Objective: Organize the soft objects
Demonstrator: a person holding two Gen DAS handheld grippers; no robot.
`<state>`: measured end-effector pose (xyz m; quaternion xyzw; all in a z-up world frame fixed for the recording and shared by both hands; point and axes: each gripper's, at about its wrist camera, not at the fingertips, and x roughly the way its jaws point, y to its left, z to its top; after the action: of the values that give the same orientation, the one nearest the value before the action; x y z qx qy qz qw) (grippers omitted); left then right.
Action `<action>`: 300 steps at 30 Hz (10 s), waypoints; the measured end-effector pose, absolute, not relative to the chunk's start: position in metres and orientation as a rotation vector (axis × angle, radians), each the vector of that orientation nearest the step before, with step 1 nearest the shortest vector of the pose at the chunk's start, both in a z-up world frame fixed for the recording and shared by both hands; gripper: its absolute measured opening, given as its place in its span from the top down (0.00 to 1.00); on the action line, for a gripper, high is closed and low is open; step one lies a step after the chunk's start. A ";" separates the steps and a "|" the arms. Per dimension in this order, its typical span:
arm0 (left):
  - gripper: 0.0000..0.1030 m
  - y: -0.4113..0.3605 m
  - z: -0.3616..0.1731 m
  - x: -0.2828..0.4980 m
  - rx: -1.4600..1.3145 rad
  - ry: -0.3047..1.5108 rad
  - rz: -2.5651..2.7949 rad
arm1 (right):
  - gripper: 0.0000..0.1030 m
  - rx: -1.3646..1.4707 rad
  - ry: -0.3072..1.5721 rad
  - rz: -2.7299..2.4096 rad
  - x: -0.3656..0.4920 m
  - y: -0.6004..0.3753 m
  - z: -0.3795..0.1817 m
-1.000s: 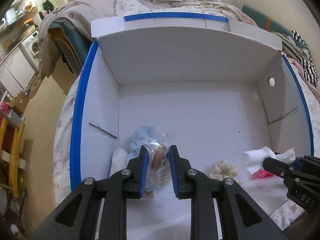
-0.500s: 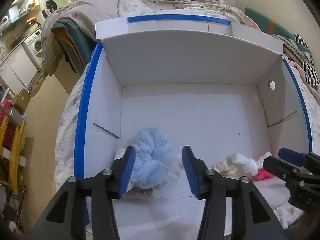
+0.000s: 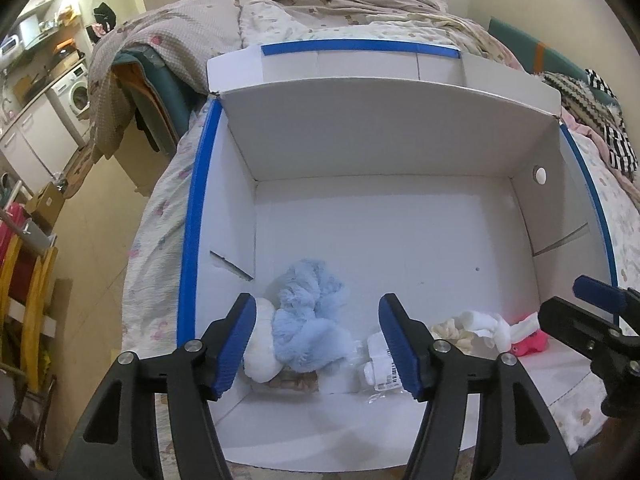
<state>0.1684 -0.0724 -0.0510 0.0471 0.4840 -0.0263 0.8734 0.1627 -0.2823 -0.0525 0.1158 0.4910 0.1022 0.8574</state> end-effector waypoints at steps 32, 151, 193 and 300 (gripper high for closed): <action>0.40 -0.051 -0.014 0.100 0.092 0.945 -0.042 | 0.05 0.275 1.003 0.181 0.113 -0.290 -0.041; 0.96 0.013 -0.054 0.039 -0.111 1.215 -0.048 | 0.88 0.216 0.948 0.563 0.059 -0.225 -0.018; 0.96 -0.070 -0.021 0.162 0.080 0.942 -0.100 | 0.88 0.221 1.002 0.292 0.148 -0.276 -0.041; 0.01 -0.013 0.031 0.021 0.025 0.649 0.006 | 0.00 0.046 0.642 0.129 0.025 -0.232 0.012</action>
<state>0.0213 -0.0130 0.0313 0.0121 0.3188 0.0029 0.9477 0.0252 -0.2323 0.0121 0.0224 0.3151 0.0636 0.9467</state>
